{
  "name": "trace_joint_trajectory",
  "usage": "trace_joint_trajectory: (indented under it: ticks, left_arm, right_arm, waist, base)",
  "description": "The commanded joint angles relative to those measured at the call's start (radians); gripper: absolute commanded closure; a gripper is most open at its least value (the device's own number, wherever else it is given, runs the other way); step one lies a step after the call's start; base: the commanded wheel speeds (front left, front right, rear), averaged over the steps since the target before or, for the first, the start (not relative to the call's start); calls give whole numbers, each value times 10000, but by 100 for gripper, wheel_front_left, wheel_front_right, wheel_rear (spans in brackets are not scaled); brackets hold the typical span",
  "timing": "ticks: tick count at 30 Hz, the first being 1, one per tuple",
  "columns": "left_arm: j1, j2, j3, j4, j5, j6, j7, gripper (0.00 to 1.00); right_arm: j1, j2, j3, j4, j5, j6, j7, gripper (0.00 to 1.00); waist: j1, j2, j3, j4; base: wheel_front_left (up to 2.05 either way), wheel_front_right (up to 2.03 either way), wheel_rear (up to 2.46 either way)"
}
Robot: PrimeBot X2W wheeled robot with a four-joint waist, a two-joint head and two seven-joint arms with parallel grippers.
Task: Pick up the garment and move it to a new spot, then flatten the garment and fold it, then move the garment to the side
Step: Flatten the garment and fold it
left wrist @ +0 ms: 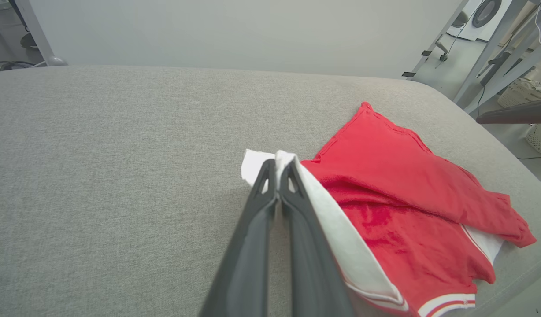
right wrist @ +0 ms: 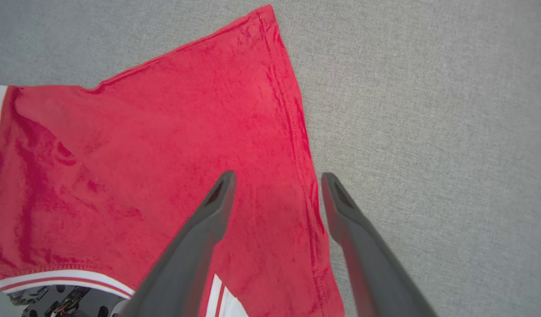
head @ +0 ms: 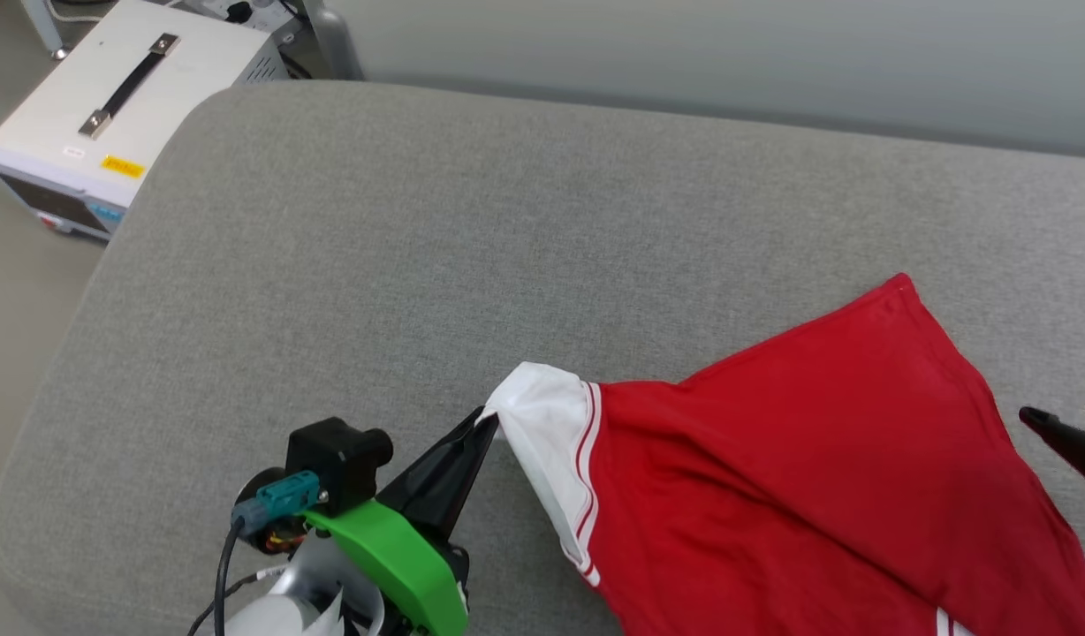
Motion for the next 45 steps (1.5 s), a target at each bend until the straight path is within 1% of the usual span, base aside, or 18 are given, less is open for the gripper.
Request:
trace_joint_trajectory:
  ticks: [1,3,6,12,20,24,28,29,30,31,37,41,45]
  left_arm:
    - [-251,-72,7,-84,77,-50,-64,100]
    - [-395,-126,-6,-167,131,-74,-79,100]
    - [-579,-213,-31,-244,188,-113,-106,100]
    - [-816,-341,-184,-148,275,-255,-121,100]
    - [-926,-551,-217,22,263,-299,-331,100]
    - [-940,-604,-235,141,246,-311,-392,100]
    - [-992,-547,-159,185,255,-294,-438,100]
    - [-1000,-537,-143,182,244,-294,-446,100]
    - [-1007,-527,-125,180,238,-290,-455,100]
    - [-1015,-512,-106,183,232,-288,-464,100]
    - [-998,-445,-44,229,196,-224,-471,100]
    - [-975,-355,16,294,156,-195,-452,100]
    - [-932,-234,89,305,133,-145,-437,100]
  right_arm:
    - [-498,-72,167,146,-152,-6,76,0]
    - [-1187,-234,413,493,-286,-6,163,0]
    - [-2107,-298,717,1160,-501,-6,273,0]
    - [-3325,-555,1195,2637,-838,-6,88,0]
    - [-4022,-980,1851,3950,-1050,-6,-202,0]
    - [-4037,-1227,2206,4376,-1093,-6,-217,0]
    - [-3805,-1399,2528,4740,-846,-6,-128,0]
    - [-3718,-1422,2619,4797,-747,-6,-71,13]
    - [-3664,-1439,2679,4817,-677,-6,-65,35]
    - [-3625,-1456,2730,4824,-593,-6,-110,100]
    - [-3755,-1404,2751,4935,-355,-6,-939,100]
    - [-3937,-1358,2791,5176,-272,-6,-1594,100]
    - [-4020,-1495,2961,5161,-162,-6,-2530,100]
  waist:
    - [1,0,766,572]
    - [1,0,1088,789]
    - [1,0,1519,1115]
    - [1,0,2001,1667]
    - [1,0,2286,2091]
    - [1,0,2373,2232]
    - [1,0,2407,2310]
    - [1,0,2410,2321]
    - [1,0,2411,2327]
    - [1,0,2412,2328]
    - [1,0,2225,2178]
    - [1,0,1899,1983]
    - [1,0,1459,1721]
  base:
    - [0,0,0]
    - [0,0,0]
    - [0,0,0]
    - [0,0,0]
    - [0,0,0]
    - [0,0,0]
    - [0,0,0]
    - [0,0,0]
    - [0,0,0]
    - [0,0,0]
    - [0,0,0]
    - [0,0,0]
    - [0,0,0]
